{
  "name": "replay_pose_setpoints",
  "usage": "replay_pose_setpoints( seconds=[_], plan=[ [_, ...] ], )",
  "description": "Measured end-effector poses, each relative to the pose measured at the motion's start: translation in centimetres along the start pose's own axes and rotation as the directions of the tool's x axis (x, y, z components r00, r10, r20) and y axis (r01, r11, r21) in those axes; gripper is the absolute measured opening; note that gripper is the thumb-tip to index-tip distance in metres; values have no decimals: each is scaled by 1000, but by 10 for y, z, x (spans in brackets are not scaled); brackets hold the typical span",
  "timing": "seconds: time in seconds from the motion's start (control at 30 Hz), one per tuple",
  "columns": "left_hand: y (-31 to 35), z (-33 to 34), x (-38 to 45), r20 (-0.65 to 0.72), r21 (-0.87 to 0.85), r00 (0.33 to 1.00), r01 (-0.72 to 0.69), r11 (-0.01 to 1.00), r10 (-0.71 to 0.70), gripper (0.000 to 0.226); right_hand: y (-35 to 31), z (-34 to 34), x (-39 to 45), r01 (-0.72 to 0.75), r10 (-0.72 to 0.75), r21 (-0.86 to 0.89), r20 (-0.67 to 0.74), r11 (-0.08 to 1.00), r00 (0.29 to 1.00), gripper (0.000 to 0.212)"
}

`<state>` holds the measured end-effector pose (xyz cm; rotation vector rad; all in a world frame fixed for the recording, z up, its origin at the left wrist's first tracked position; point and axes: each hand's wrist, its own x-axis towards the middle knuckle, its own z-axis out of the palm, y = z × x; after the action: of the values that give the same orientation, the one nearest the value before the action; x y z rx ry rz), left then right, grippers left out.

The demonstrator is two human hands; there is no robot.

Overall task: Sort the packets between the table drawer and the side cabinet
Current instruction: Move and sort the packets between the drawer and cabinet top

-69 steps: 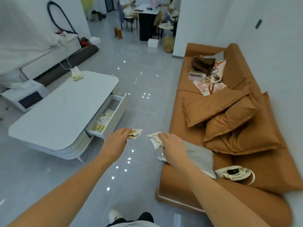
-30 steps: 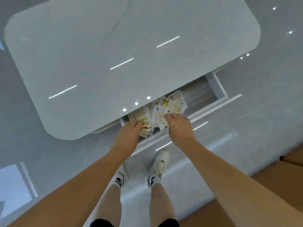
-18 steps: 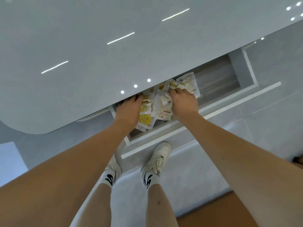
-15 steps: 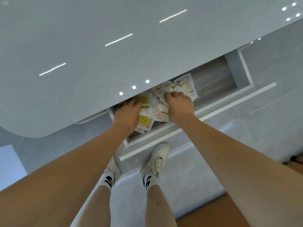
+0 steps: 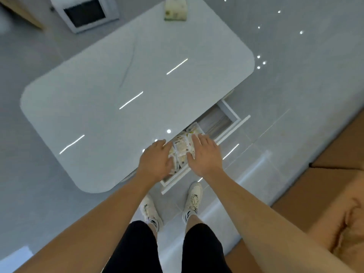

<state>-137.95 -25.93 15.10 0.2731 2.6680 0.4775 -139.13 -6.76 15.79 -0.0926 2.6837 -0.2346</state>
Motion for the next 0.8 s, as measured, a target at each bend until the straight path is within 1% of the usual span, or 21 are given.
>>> replay_pose_setpoints(
  seconds=[0.07,0.17,0.27,0.33,0.4,0.5,0.63,0.73,0.8],
  plan=[
    [15,-52,-15,-31,34,999,-23,999,24,60,-15,-44,-38,-36,38,28,-74,999,997,66],
    [40,-113,-38,-61,88,993,-97,991,103,64,-33,-102,-98,-103,117,84,-180,991,977,64],
    [71,-155,-58,-76,139,967,-231,963,243,68,-45,-142,-152,-205,236,136,-278,969,931,64],
    [87,-175,-74,-61,183,927,-353,918,369,68,-50,-159,-183,-295,336,173,-313,940,888,66],
    [105,-188,-91,-54,235,875,-457,858,481,68,-55,-167,-219,-376,432,218,-350,900,831,65],
    [133,-198,-117,-58,271,771,-600,753,635,62,-60,-172,-273,-459,543,292,-398,839,739,59],
    [180,-184,-166,46,279,627,-756,592,778,62,-57,-150,-360,-580,692,376,-405,722,598,60],
    [216,-160,-216,126,261,505,-848,462,854,63,-58,-115,-428,-650,787,448,-411,614,460,59],
    [240,-137,-257,171,234,415,-898,373,893,65,-63,-89,-478,-699,848,489,-382,522,366,59]
  ],
)
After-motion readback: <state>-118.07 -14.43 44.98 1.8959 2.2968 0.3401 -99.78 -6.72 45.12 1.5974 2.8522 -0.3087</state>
